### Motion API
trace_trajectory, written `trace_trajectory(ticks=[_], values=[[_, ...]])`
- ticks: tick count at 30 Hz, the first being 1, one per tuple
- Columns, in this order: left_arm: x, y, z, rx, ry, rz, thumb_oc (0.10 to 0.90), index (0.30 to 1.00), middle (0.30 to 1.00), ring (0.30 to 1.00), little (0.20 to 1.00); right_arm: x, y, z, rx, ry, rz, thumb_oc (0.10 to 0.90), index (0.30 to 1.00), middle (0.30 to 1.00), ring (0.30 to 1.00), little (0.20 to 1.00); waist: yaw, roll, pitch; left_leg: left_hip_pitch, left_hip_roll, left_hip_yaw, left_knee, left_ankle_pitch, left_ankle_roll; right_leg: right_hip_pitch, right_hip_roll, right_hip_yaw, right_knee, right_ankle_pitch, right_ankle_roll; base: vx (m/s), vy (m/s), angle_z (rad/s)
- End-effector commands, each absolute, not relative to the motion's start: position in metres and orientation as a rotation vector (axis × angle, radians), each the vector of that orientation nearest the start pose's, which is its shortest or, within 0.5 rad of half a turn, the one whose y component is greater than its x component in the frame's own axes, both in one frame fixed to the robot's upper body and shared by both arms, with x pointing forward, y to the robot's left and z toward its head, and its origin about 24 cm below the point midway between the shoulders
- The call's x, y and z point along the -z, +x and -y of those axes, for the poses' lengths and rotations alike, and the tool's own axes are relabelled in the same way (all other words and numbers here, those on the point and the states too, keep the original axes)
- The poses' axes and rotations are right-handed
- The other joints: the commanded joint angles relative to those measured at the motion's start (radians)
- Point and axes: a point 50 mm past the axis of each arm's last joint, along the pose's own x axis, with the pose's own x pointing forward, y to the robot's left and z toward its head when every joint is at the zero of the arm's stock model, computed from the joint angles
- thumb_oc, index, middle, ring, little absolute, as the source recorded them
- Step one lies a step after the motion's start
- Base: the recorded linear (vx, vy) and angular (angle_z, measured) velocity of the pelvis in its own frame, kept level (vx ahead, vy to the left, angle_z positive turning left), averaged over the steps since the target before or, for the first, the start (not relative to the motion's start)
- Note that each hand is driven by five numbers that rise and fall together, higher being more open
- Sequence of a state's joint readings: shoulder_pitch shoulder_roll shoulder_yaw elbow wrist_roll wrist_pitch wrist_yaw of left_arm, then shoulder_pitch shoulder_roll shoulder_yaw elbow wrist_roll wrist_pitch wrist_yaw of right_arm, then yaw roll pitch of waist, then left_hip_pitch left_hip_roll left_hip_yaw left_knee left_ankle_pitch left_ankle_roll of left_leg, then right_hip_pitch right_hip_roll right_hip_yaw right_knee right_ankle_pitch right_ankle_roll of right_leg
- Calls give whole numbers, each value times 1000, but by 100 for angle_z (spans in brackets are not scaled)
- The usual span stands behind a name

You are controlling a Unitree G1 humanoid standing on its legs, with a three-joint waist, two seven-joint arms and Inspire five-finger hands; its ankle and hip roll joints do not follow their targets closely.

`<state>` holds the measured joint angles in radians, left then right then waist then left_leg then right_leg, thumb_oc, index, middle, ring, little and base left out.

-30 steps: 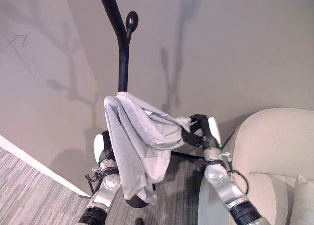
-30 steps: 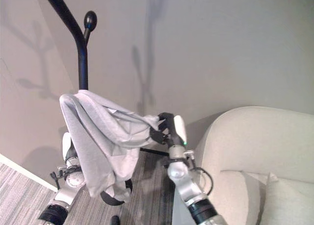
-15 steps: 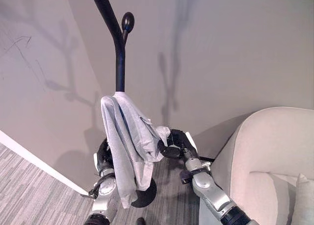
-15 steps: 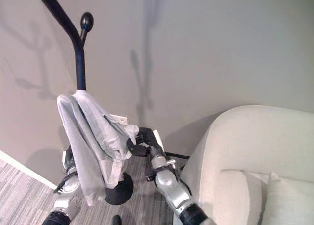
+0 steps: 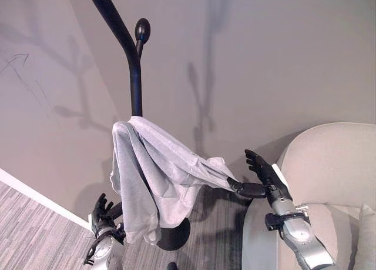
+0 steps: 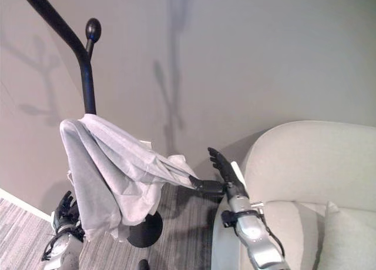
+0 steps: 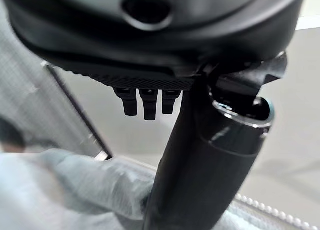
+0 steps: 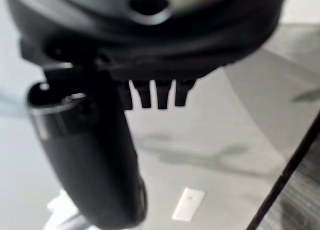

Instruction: Hang the clothes on the sofa on the clothes rack.

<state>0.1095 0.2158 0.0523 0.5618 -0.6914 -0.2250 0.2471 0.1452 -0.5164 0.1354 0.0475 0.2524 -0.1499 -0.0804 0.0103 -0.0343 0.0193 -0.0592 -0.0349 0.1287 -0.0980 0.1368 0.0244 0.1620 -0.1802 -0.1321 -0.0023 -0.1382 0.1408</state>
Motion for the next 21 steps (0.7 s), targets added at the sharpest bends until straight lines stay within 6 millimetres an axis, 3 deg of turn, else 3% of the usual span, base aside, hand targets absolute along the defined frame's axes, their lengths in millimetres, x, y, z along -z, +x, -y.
trace_trajectory(ticks=[1, 6, 7, 8, 10, 15, 21], values=[[50, 198, -278, -616, -478, -191, 800, 900, 900, 900, 900, -56, 230, 226, -62, 35, 125, 800, 900, 900, 900, 900, 6, -15, -46, -3, 49, -15, 11, -74, -73, -3, -43, 8, 14, 176, 70, 0, 0, 0], [101, 161, -266, -794, -645, -404, 800, 900, 900, 900, 900, 12, 208, 216, 76, 593, -65, 800, 900, 900, 900, 900, -3, -14, -45, 1, 57, -13, 11, -78, -75, -11, -38, 16, 23, 163, 66, -4, -2, -1], [132, 126, -257, -826, -600, -630, 800, 900, 900, 900, 900, 69, 180, 199, 197, 749, -309, 800, 900, 900, 900, 900, -6, -11, -42, 10, 61, -16, 11, -81, -75, -12, -34, 20, 35, 150, 62, 0, 0, 0], [132, 127, -257, -826, -600, -629, 800, 900, 900, 900, 900, 69, 180, 199, 197, 750, -308, 800, 900, 900, 900, 900, -6, -12, -41, 10, 61, -16, 11, -81, -75, -12, -34, 20, 36, 149, 62, 0, 0, 0], [146, 106, -252, -851, -583, -756, 800, 900, 900, 900, 900, 99, 162, 188, 272, 789, -465, 800, 900, 900, 900, 900, -6, -11, -40, 18, 61, -18, 11, -81, -77, -10, -31, 22, 41, 143, 58, 0, 0, 0], [164, 72, -232, -803, -515, -985, 800, 900, 900, 900, 900, 143, 130, 166, 449, 972, -726, 800, 900, 900, 900, 900, 4, -13, -46, 30, 59, -22, 11, -83, -77, 3, -31, 15, 40, 147, 55, 0, 0, 0], [170, 69, -210, -640, -449, -1075, 800, 900, 900, 900, 900, 164, 109, 166, 691, 1143, -835, 800, 900, 900, 900, 900, 11, -4, -48, 32, 58, -25, 11, -84, -75, 8, -30, 11, 34, 142, 54, 3, 1, 1]])
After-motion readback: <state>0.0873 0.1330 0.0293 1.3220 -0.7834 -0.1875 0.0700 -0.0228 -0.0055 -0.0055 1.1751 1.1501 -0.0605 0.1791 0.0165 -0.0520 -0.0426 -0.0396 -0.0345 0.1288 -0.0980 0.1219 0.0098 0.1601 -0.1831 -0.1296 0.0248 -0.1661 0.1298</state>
